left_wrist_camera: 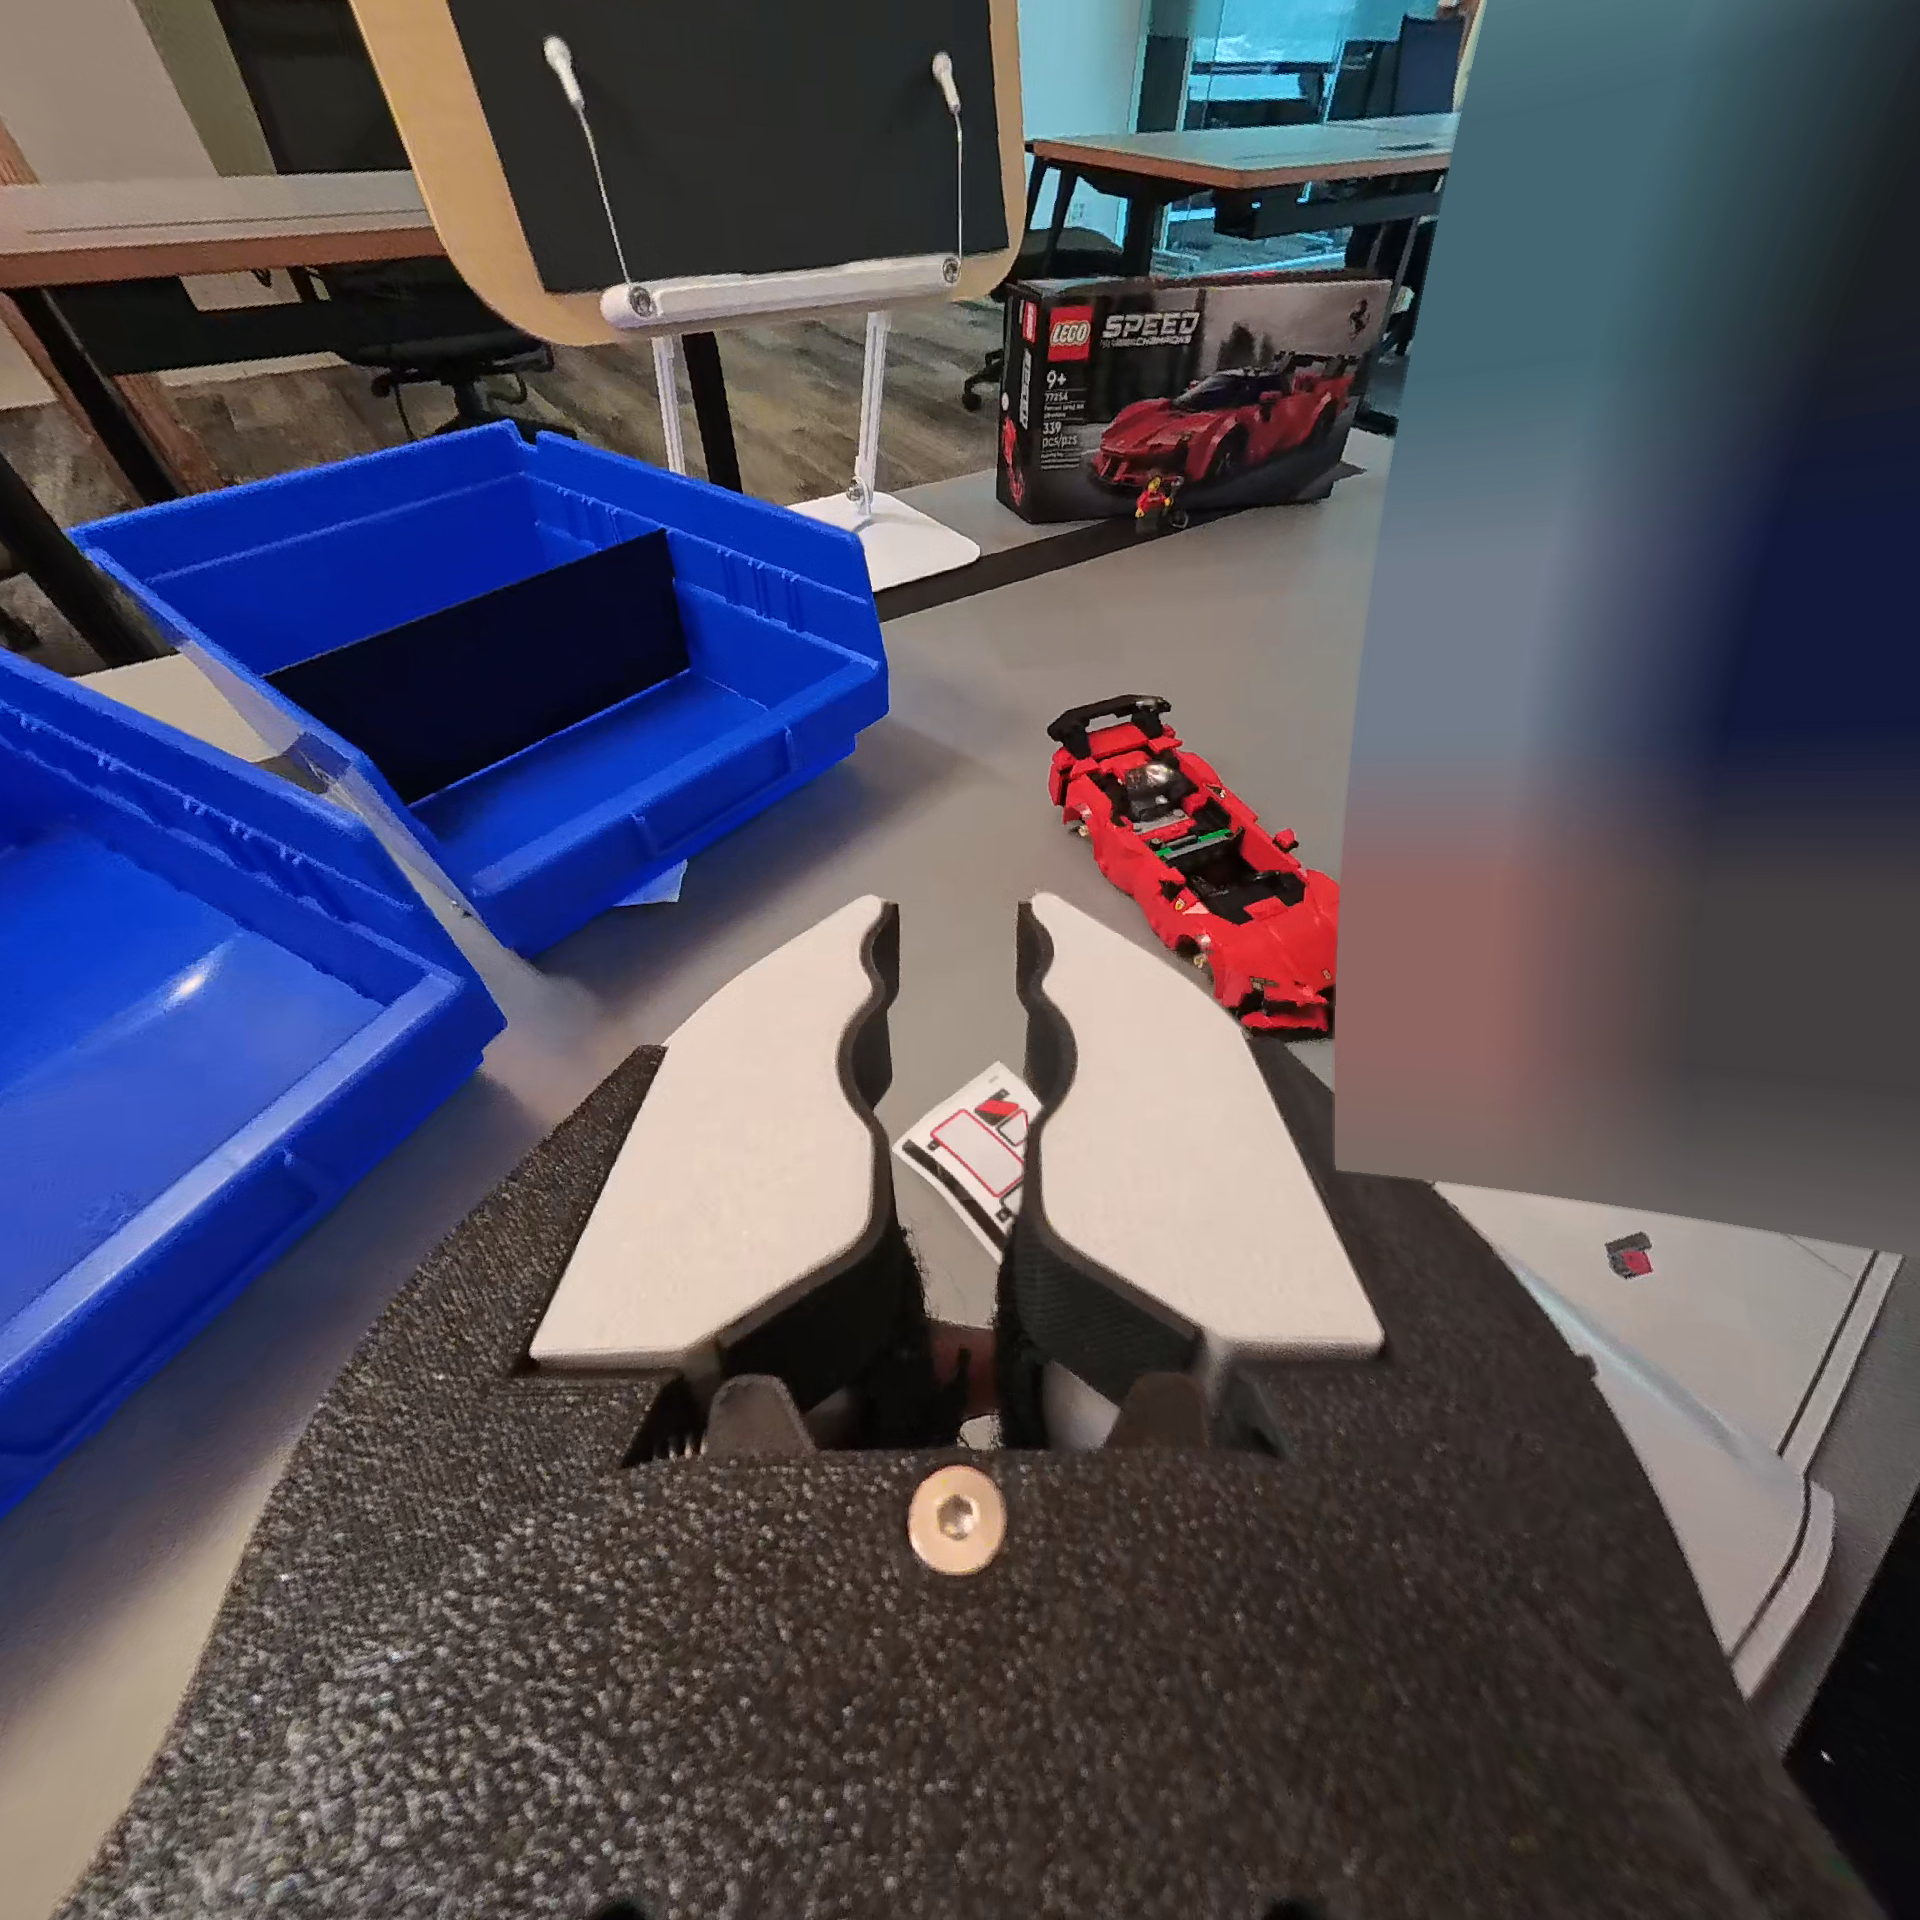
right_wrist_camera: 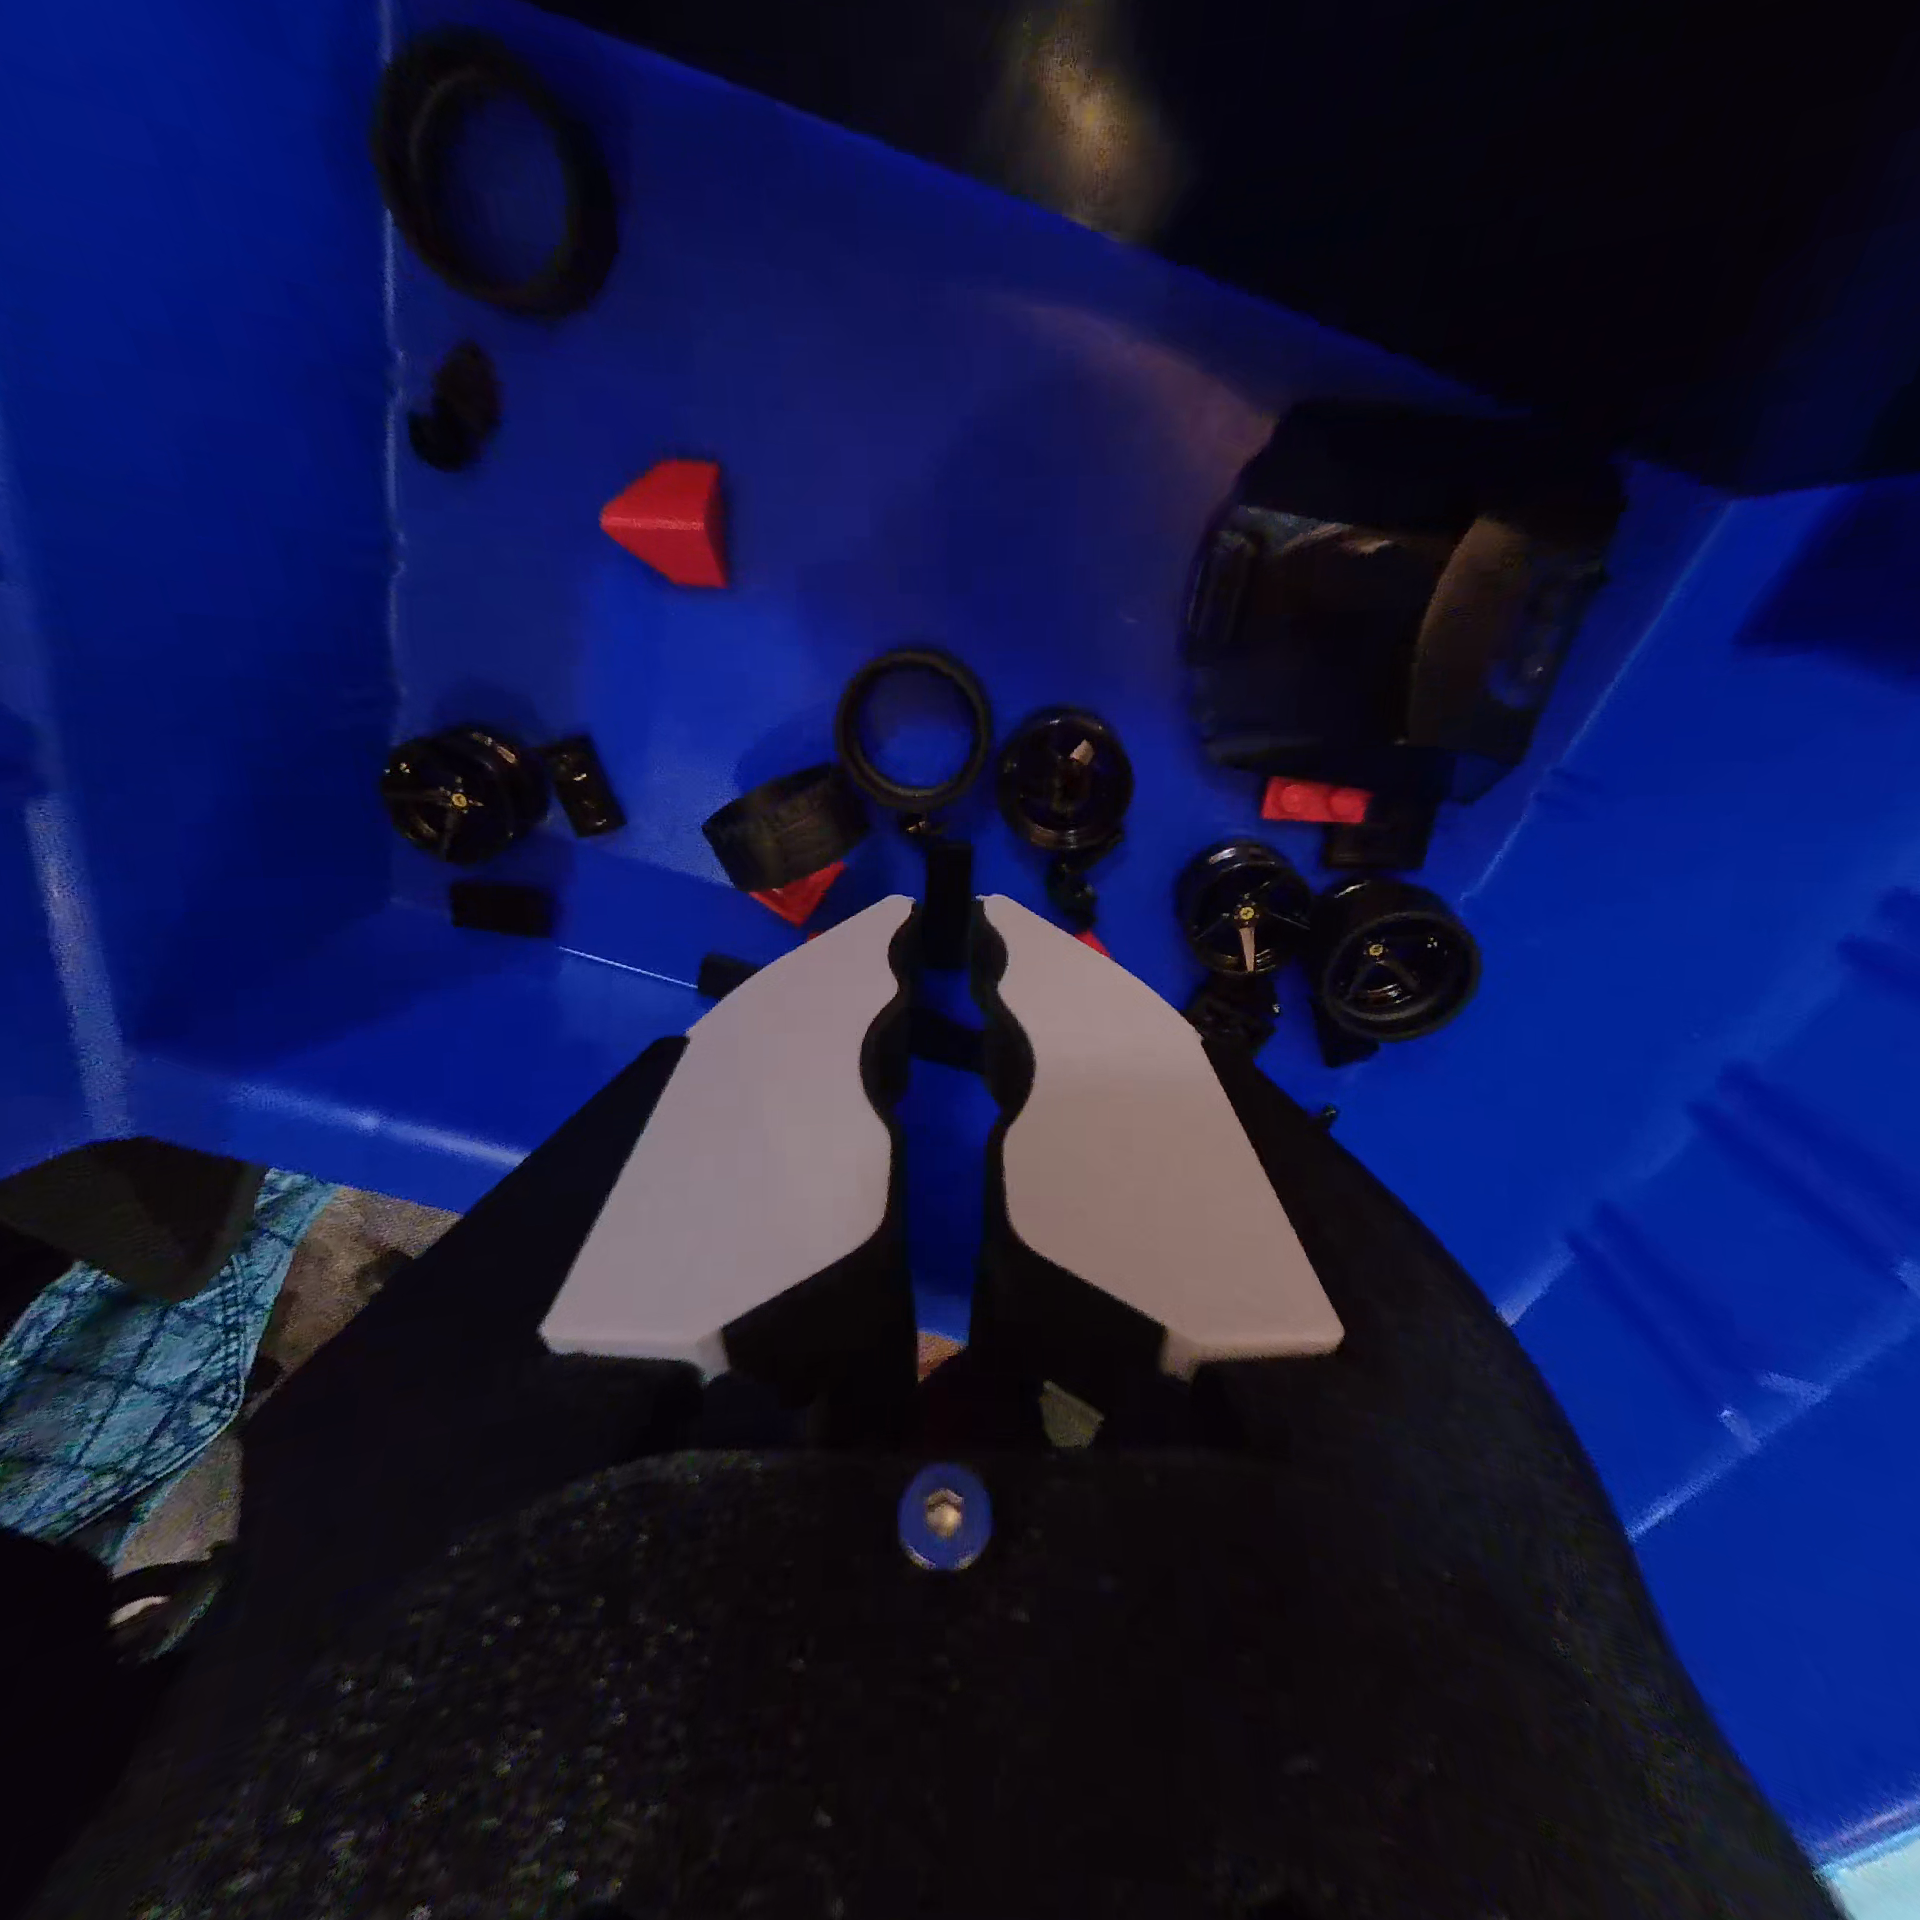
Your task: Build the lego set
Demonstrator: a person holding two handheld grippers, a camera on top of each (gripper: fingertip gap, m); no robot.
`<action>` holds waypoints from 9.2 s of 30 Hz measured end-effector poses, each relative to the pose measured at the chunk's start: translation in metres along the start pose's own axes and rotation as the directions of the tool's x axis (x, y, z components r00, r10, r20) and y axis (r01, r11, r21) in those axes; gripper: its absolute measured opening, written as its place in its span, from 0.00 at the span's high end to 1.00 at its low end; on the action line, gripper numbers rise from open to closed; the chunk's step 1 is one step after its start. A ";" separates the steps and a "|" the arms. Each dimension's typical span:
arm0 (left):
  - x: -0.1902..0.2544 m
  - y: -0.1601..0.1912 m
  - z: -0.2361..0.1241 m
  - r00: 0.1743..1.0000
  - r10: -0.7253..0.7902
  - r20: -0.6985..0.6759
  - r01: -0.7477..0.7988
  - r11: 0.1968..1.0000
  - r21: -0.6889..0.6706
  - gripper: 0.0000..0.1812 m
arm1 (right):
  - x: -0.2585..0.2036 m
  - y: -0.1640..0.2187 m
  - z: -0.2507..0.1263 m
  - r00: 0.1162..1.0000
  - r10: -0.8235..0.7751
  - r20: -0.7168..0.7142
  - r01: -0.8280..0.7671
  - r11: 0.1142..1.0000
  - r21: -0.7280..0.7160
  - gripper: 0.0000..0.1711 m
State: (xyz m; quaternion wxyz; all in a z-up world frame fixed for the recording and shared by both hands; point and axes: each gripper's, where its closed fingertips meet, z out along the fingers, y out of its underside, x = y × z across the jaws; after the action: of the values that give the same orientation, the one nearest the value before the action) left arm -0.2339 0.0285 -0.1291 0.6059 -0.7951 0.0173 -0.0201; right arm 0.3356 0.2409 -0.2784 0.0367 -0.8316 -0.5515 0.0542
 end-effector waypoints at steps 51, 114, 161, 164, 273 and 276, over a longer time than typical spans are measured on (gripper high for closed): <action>0.024 0.083 -0.097 0.896 -0.212 -0.389 0.272 0.957 0.104 0.88 | -0.291 -0.216 0.030 0.662 -0.749 0.016 0.722 0.643 0.255 0.85; -0.035 -0.009 0.004 0.990 -0.035 0.139 0.016 0.991 0.134 0.89 | 0.057 0.018 -0.011 0.923 0.317 -0.219 -0.328 0.945 -0.012 0.86; 0.255 -0.039 -0.024 0.452 0.445 -0.773 -0.067 0.881 0.468 0.96 | -0.361 -0.229 -0.153 -0.329 -0.560 0.761 -0.740 0.653 0.161 0.90; 0.254 -0.032 -0.022 0.445 0.450 -0.774 -0.107 0.885 0.453 0.95 | -0.361 -0.229 -0.148 -0.336 -0.545 0.768 -0.733 0.664 0.150 0.90; 0.255 0.134 0.026 0.620 -0.156 -0.769 -0.410 0.771 -0.487 0.63 | -0.304 -0.202 0.028 0.974 -0.165 0.153 0.052 0.827 0.560 0.95; 0.258 0.135 0.022 0.615 -0.169 -0.770 -0.410 0.766 -0.496 0.63 | -0.303 -0.200 0.028 0.976 -0.164 0.141 0.058 0.827 0.559 0.95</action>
State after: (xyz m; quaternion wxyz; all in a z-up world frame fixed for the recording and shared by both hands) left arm 0.0247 0.0002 -0.2620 0.2334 -0.8560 0.3405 -0.3112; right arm 0.0323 0.0399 -0.2665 0.2272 -0.7434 -0.5609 0.2849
